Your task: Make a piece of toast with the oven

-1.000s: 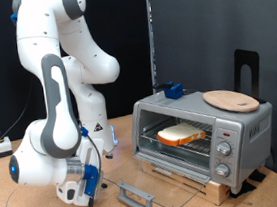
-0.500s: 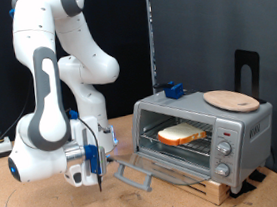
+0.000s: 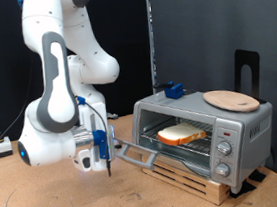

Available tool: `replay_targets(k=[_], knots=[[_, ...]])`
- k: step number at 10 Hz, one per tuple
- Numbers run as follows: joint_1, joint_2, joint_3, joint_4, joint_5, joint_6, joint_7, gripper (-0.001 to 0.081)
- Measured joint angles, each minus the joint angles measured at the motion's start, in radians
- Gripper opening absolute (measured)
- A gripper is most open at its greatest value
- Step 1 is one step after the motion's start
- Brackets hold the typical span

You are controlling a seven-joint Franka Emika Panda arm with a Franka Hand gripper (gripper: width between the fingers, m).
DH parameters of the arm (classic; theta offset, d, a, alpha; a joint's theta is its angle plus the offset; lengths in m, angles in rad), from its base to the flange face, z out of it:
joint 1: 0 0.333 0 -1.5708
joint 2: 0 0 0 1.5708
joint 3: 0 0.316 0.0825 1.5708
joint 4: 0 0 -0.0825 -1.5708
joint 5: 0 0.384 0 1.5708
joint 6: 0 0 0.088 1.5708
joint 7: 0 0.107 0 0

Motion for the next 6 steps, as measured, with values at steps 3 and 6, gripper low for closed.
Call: replay_targets(k=[3,6], knots=[[0.011,-0.075,0.041,-0.085,0.019,-0.005,-0.055,0.0809],[0.014,-0.171,0.071,-0.166,0.056,-0.047,-0.07,0.0809]])
